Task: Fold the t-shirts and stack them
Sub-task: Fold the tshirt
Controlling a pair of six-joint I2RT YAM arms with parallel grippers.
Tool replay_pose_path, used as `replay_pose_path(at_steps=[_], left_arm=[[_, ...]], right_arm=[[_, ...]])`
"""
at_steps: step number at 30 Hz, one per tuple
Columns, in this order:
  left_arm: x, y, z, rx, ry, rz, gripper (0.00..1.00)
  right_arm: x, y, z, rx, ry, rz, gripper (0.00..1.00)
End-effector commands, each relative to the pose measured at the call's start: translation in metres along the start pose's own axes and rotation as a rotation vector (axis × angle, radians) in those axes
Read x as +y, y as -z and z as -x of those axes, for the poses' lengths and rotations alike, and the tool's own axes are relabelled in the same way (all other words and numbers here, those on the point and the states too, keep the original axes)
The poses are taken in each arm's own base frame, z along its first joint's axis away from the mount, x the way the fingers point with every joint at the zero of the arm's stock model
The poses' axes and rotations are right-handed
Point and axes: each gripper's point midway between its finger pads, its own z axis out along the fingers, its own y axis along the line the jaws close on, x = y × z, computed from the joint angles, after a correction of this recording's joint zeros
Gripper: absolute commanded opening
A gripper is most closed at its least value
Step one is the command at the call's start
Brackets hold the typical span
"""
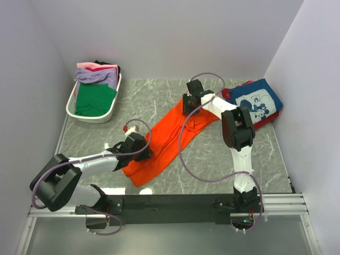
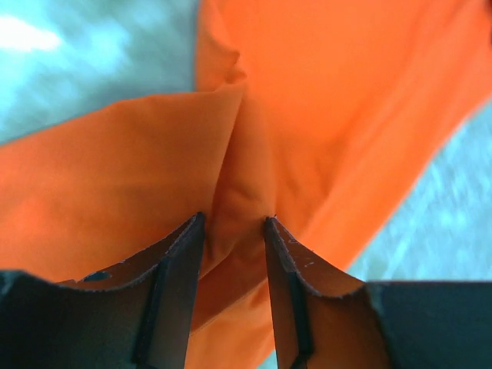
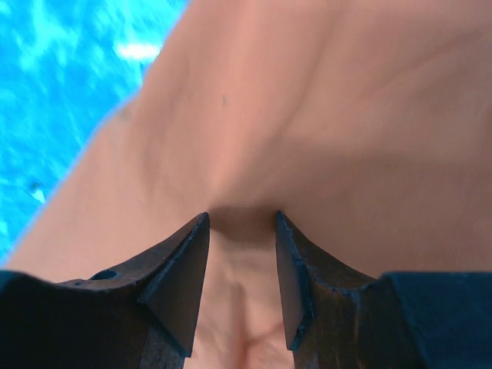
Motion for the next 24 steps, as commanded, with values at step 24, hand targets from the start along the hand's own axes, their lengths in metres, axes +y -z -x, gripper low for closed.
replay_pose_path(at_steps=[24], left_arm=[[-0.015,0.051,-0.039,0.063,-0.22,-0.03,0.43]], right_arm=[[-0.027,0.081,-0.018,-0.108,-0.017,-0.092,0.48]])
